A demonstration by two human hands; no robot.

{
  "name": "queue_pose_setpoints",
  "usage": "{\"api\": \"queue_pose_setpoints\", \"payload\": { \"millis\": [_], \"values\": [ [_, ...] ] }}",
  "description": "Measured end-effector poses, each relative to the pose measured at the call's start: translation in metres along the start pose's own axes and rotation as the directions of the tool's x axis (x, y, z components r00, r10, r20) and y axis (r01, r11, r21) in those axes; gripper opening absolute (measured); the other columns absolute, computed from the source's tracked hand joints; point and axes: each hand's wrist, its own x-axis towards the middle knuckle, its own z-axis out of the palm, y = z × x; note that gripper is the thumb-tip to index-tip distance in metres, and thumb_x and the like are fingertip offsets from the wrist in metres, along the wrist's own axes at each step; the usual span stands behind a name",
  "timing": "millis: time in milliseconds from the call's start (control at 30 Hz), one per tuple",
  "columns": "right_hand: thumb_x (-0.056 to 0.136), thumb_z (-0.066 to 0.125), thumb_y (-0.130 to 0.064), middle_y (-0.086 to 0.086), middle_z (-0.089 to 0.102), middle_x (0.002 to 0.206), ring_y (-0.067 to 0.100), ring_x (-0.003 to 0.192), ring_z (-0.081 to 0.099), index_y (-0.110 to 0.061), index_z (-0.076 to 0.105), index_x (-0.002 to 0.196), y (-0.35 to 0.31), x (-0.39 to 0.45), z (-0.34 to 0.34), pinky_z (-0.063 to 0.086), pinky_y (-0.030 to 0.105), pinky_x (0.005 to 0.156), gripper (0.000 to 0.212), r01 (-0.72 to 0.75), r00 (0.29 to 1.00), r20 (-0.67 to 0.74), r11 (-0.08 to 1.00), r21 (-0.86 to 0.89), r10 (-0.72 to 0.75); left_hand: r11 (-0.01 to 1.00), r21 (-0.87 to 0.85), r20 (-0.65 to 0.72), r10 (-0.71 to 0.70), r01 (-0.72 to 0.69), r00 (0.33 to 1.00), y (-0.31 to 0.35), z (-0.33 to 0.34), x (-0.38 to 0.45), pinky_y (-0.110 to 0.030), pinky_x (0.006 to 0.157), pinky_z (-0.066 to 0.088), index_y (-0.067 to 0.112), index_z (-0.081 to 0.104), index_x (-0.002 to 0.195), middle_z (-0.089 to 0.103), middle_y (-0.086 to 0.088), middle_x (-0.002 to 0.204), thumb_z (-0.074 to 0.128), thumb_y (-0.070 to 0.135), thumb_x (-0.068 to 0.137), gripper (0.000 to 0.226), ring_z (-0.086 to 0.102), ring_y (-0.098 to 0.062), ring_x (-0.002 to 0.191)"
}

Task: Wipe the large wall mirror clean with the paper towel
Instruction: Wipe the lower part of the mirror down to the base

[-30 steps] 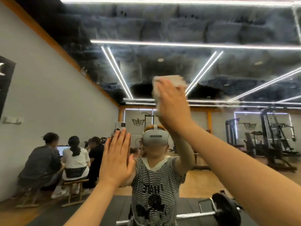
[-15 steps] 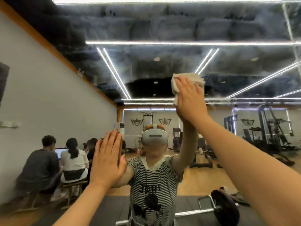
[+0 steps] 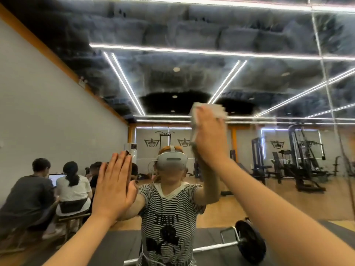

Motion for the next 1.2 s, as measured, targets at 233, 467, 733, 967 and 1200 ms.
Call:
{"api": "queue_pose_setpoints", "payload": {
  "millis": [233, 467, 733, 967, 1200],
  "values": [
    [0.096, 0.022, -0.027, -0.002, 0.003, 0.156, 0.016, 0.146, 0.001, -0.023, 0.007, 0.148, -0.002, -0.017, 0.030, -0.007, 0.042, 0.119, 0.055, 0.410, 0.888, 0.284, 0.903, -0.131, -0.362, 1.000, 0.006, -0.023, 0.016, -0.016, 1.000, -0.003, 0.004, 0.000, -0.032, 0.119, -0.004, 0.004, 0.025, 0.148, 0.029, -0.016, 0.154, 0.036, 0.034, 0.085, 0.070, -0.007, -0.009, 0.149],
    [0.089, 0.038, -0.010, 0.007, 0.014, 0.161, 0.023, 0.149, 0.008, -0.016, 0.012, 0.154, 0.115, -0.027, -0.031, 0.002, 0.046, 0.120, 0.069, -0.030, 0.981, 0.179, 0.972, -0.234, 0.074, 1.000, 0.026, -0.039, 0.010, -0.009, 0.999, -0.003, 0.005, 0.000, -0.034, 0.120, -0.003, 0.002, 0.024, 0.148, 0.027, -0.017, 0.155, 0.034, 0.033, 0.086, 0.070, -0.006, -0.011, 0.149],
    [0.096, 0.039, -0.014, 0.013, 0.042, 0.142, 0.031, 0.122, 0.044, -0.013, 0.034, 0.146, 0.059, -0.030, -0.038, 0.042, 0.044, 0.099, 0.050, -0.286, 0.958, 0.037, 0.953, 0.097, 0.284, 0.999, 0.034, -0.044, 0.019, -0.017, 0.999, -0.002, 0.004, -0.001, -0.038, 0.118, 0.000, 0.005, 0.020, 0.149, 0.027, -0.017, 0.155, 0.034, 0.032, 0.085, 0.070, -0.008, -0.011, 0.149],
    [0.090, 0.006, -0.037, -0.003, -0.006, 0.157, 0.016, 0.146, -0.009, -0.025, 0.000, 0.149, -0.047, -0.044, 0.030, -0.008, 0.046, 0.119, 0.061, 0.327, 0.877, 0.383, 0.945, -0.031, -0.291, 0.999, 0.036, -0.026, 0.025, -0.024, 0.999, -0.004, 0.002, -0.001, -0.038, 0.118, 0.000, 0.005, 0.020, 0.150, 0.026, -0.017, 0.155, 0.035, 0.034, 0.086, 0.071, -0.005, -0.013, 0.149],
    [0.098, 0.023, -0.027, 0.000, -0.001, 0.159, 0.016, 0.145, -0.007, -0.021, -0.003, 0.149, 0.047, -0.044, 0.000, -0.003, 0.042, 0.118, 0.057, 0.036, 0.971, 0.240, 0.982, -0.184, 0.010, 0.999, 0.048, 0.001, 0.002, -0.002, 1.000, -0.003, 0.002, -0.002, -0.037, 0.118, -0.001, 0.003, 0.025, 0.148, 0.027, -0.017, 0.155, 0.036, 0.033, 0.086, 0.069, 0.016, -0.026, 0.144]
  ]
}}
